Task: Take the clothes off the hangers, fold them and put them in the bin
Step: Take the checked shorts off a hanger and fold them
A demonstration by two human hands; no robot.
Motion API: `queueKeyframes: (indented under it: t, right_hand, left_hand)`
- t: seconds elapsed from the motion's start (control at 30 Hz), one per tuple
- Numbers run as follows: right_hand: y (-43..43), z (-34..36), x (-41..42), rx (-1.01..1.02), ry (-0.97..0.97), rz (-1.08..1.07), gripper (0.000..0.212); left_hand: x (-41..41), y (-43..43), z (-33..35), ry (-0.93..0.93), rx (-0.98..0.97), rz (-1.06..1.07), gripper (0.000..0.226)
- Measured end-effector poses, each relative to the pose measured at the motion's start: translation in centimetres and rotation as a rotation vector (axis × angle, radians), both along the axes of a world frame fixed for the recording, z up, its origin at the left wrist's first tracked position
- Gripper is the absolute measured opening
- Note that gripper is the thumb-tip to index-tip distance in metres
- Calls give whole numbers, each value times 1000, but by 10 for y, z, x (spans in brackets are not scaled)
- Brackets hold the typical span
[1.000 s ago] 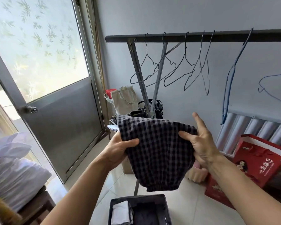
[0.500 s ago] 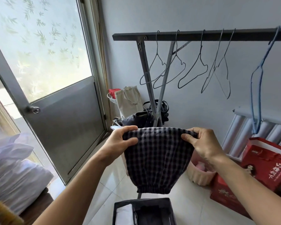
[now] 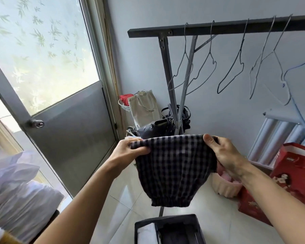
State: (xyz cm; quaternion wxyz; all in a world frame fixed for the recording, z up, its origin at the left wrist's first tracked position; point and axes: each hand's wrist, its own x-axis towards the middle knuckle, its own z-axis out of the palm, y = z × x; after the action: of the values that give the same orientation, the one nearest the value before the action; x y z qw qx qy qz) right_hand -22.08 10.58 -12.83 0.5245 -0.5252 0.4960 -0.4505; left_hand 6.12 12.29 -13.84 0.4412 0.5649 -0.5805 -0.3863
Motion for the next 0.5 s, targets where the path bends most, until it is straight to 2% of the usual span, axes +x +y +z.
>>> queueKeyframes:
  t: [0.13, 0.3, 0.4, 0.5]
  right_hand:
    - [-6, -7, 21, 77, -112, 0, 46]
    - [-16, -20, 39, 206, -233, 8, 53]
    - [-27, -32, 48, 271, -262, -49, 51]
    - [-45, -47, 53, 300, -164, -101, 50]
  left_hand:
    - [6, -6, -12, 431, 186, -33, 19]
    - [11, -16, -25, 497, 296, 30, 26]
    - [22, -20, -38, 622, 419, -43, 55]
    - [30, -19, -59, 666, 587, -203, 75]
